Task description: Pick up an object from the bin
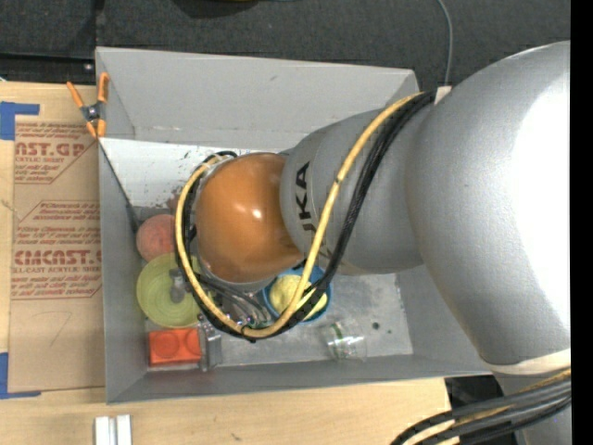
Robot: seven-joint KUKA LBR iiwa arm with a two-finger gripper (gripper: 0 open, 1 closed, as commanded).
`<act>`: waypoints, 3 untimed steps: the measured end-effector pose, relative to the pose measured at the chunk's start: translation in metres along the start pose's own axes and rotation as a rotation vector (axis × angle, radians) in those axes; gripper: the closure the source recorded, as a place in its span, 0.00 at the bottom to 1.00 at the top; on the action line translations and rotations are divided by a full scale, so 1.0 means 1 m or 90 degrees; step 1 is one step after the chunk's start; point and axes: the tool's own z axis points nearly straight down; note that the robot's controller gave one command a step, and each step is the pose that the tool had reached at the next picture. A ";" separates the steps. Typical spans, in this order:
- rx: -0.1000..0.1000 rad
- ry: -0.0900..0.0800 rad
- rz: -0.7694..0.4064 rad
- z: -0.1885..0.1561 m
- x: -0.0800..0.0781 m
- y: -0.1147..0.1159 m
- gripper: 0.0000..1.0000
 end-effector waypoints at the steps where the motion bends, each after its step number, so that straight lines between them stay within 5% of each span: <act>1: 0.000 -0.005 -0.056 -0.036 0.002 0.002 0.00; 2: -0.001 0.000 -0.008 0.007 -0.003 0.027 0.00; 3: -0.002 -0.014 0.009 0.054 -0.008 0.024 0.00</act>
Offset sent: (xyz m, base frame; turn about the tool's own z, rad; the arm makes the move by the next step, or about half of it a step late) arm -0.0036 0.0257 -0.0064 -0.0115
